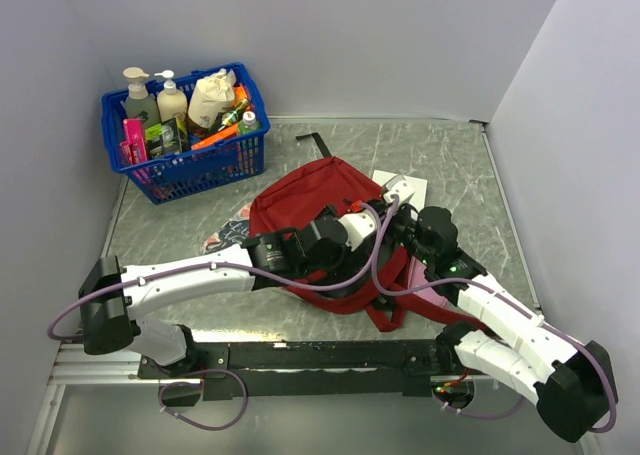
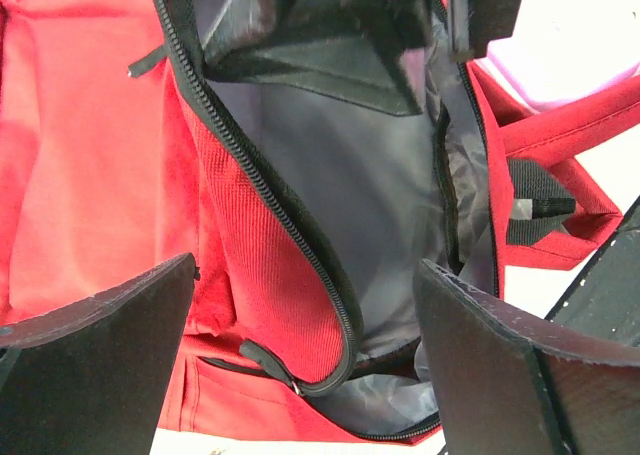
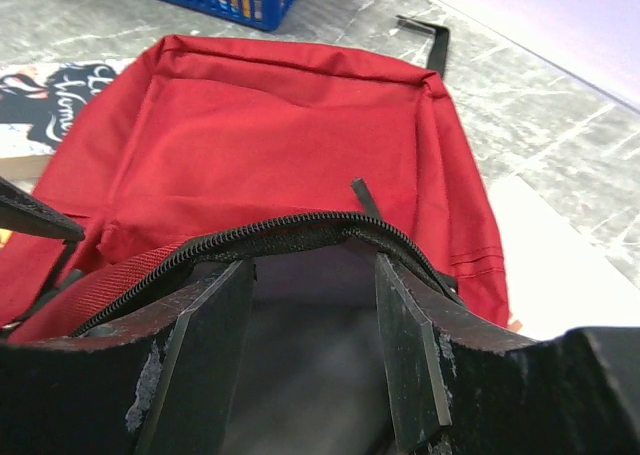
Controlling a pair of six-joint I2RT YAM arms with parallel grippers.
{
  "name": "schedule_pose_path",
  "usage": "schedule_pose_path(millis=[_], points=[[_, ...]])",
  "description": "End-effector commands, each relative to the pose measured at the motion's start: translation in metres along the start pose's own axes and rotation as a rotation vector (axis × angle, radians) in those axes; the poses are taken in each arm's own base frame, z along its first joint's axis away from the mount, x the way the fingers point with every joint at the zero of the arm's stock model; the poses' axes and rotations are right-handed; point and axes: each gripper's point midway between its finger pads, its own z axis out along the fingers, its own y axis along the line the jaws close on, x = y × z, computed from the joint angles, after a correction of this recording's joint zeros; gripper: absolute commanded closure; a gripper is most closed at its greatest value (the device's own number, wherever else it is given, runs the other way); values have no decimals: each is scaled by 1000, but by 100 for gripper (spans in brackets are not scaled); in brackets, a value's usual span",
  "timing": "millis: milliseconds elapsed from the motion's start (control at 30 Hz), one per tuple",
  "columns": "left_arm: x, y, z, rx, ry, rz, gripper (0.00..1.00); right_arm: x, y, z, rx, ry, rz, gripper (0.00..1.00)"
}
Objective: Pack the student bag
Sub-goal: Pick up the student bag at the center of the board.
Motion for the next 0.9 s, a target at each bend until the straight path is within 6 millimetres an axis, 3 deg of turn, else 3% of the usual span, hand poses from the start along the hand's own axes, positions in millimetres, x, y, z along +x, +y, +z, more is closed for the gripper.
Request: schedule_pose_path(millis=[0,200,333,433,467,567,600,767,867], points=[[-6,3,-4,-30,-16,-30,5,-37,-1,4,-22,-104,49,42],[11,19,22,-145,-25,26,2,-40,-1,1,-29,-118,73,43],[5,38,36,-167,-38,12,5,-40,2,-6,-35,-127,84,43],[4,53,40,-168,-27,-6,28,-38,1,-10,-26,-128,93,43],[3,54,40,-157,-25,-15,54,-38,-1,-11,-17,-131,95,43],[-3,59,38,-112,-18,-48,99,-36,-2,-13,-12,-133,109,42],[-6,63,37,-110,-23,-55,99,-35,-2,-13,-11,-132,114,42],[-26,42,31,51,-35,-2,99,-39,-10,-17,33,-145,130,41],[-46,25,14,189,-41,89,99,-57,-38,-29,179,-203,195,36]])
